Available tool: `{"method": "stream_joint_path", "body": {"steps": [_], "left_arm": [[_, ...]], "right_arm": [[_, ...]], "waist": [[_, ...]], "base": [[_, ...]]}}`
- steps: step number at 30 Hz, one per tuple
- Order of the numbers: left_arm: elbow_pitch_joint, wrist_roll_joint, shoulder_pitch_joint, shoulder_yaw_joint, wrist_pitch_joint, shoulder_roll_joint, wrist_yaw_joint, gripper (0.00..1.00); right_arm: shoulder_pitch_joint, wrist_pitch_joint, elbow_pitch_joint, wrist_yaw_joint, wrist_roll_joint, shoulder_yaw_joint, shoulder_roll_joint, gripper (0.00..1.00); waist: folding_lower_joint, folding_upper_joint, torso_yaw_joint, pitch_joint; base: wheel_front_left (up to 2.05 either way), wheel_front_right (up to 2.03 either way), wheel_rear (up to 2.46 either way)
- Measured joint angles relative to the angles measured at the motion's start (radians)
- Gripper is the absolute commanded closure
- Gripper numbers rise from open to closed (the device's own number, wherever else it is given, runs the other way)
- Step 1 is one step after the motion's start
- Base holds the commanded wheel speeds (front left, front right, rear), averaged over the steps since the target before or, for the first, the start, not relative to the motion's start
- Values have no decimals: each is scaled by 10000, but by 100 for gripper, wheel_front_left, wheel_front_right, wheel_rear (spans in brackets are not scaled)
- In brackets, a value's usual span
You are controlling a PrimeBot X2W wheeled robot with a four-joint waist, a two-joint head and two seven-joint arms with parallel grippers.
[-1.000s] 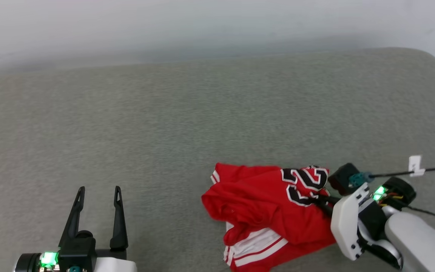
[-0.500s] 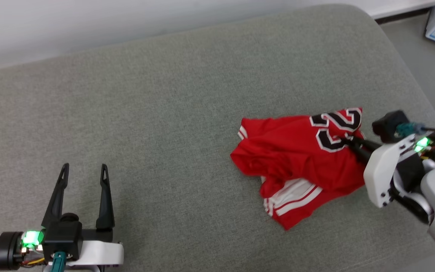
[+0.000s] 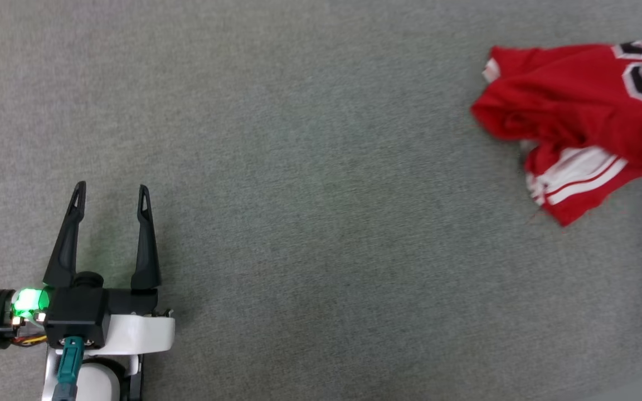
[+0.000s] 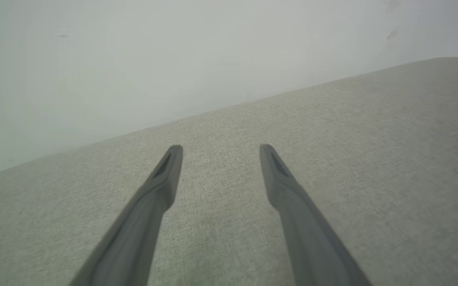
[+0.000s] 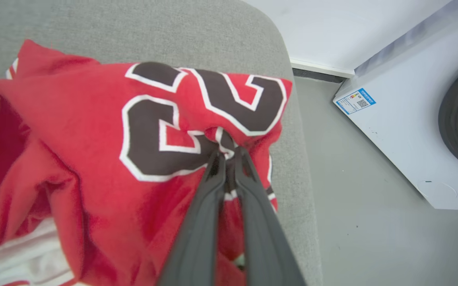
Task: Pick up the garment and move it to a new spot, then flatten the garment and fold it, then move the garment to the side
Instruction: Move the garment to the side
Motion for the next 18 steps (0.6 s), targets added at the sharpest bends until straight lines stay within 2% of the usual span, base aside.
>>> {"method": "stream_joint_path", "body": {"steps": [7,14,16,17,18], "left_arm": [[-301,0,-343,-58,0,-12,167,0],[-523,-2,-526,-102,0,-2,291,0],[-523,-17,-525,-123,0,-13,347,0],[-520,-31,-524,-132,0,-25,360,0],[-500,-52,-522,-146,0,-40,391,0]], "right_arm": [[-962,8,1246,0,-663,-1329,-723,100],[-1261,-2,1929,0,-1490,-2422,-679,100],[-1270,0,2109,0,-1779,-2717,-499,51],[-1253,-40,2157,0,-1921,-2838,-428,0],[-1236,-182,2165,0,-2096,-2993,-387,0]], "waist": [[0,0,478,778],[0,0,863,1126],[-1,0,914,1062],[-1,0,929,1000],[-1,0,941,927]], "base": [[0,0,0],[0,0,0],[0,0,0],[0,0,0],[0,0,0]]}}
